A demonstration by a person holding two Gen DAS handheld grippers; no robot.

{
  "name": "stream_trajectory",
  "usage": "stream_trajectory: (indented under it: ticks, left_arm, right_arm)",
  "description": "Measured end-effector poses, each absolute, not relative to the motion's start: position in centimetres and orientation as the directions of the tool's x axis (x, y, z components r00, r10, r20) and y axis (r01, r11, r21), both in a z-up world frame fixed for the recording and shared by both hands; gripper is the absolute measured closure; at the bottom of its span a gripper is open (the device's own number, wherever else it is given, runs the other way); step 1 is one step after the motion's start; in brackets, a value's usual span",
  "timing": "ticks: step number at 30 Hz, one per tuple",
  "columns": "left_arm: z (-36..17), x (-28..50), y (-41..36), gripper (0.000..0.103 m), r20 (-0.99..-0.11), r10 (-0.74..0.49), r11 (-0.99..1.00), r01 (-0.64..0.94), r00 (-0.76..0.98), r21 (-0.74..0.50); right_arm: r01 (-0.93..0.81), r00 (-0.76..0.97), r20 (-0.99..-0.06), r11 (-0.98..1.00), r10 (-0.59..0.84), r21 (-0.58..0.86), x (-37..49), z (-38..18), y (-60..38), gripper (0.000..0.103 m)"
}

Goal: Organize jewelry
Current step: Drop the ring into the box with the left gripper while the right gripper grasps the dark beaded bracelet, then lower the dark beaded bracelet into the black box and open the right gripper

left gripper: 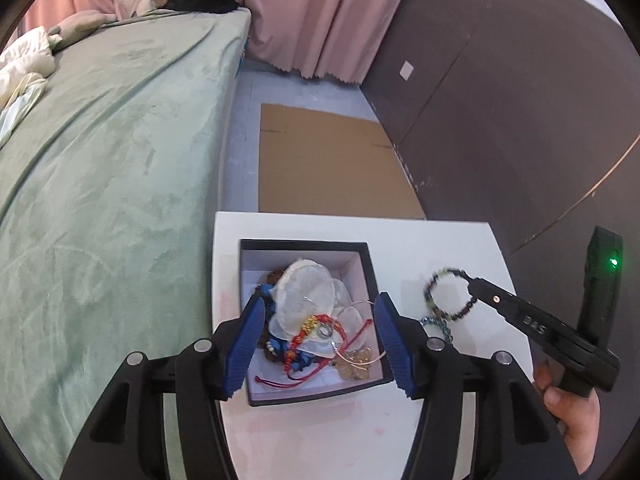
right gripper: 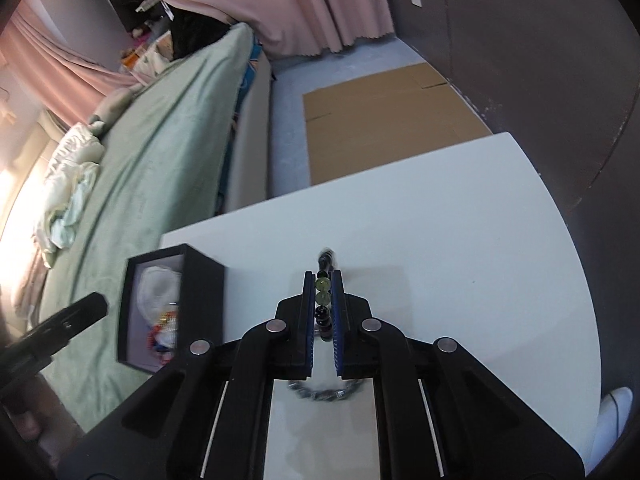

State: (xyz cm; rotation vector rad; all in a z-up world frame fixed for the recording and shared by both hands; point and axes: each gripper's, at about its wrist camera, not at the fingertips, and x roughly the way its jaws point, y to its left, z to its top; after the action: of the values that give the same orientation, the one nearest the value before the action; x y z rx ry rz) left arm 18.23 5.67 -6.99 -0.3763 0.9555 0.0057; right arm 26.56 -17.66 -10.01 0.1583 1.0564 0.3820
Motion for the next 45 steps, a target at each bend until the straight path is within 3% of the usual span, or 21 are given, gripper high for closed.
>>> stream_trajectory:
  ticks: [7,10,13,33,35,37,45]
  left_arm:
    - [-8.1,15.7,8.6,0.040,-0.729,-0.173,0.918,-0.159,0.662,-0.363]
    - [-8.5,15.3,10.0,0.041,-0.753,-0.173,0.912,-0.186,0.635,-0.366]
    - [-6.9,14.5,10.8,0.031,-0.699,-0.201,0.909,-0.136,0.686,-0.394]
    - [-7.3,12.5,15.5,0.030,-0.684,-0.231,0.870,-0.167,0.692,-0.463]
    - [-7.3,12.4,15.7,0.030,-0.687,-0.232,0.871,-0.167,0.689,-0.462]
    - [-7.3,12.4,15.9,0.030,-0.687,-0.232,0.870,-0.169,0.688,-0.463]
    - [-7.1,12.2,16.0,0.030,-0.681,-0.235,0.864,-0.172,0.693,-0.473]
  right_arm:
    - [-0.277,0.447,-0.781,0.898,0.436,0.343,24.8,-7.8,-15.3,0.095]
    - [-0.309,0.442,-0.765,0.880,0.468,0.359,23.8,-7.5,-13.7,0.095]
    - [-0.347,0.431,-0.741,0.852,0.516,0.392,22.9,-7.4,-11.8,0.095]
    - [-0.414,0.348,-0.712,0.781,0.610,0.467,20.5,-7.7,-4.2,0.094]
    - [-0.405,0.317,-0.721,0.775,0.616,0.485,20.6,-8.2,-3.8,0.091]
    - [-0.406,0.327,-0.717,0.777,0.615,0.482,20.5,-8.1,-3.8,0.079]
    - [-0.374,0.372,-0.712,0.798,0.596,0.472,20.1,-7.6,-6.4,0.077]
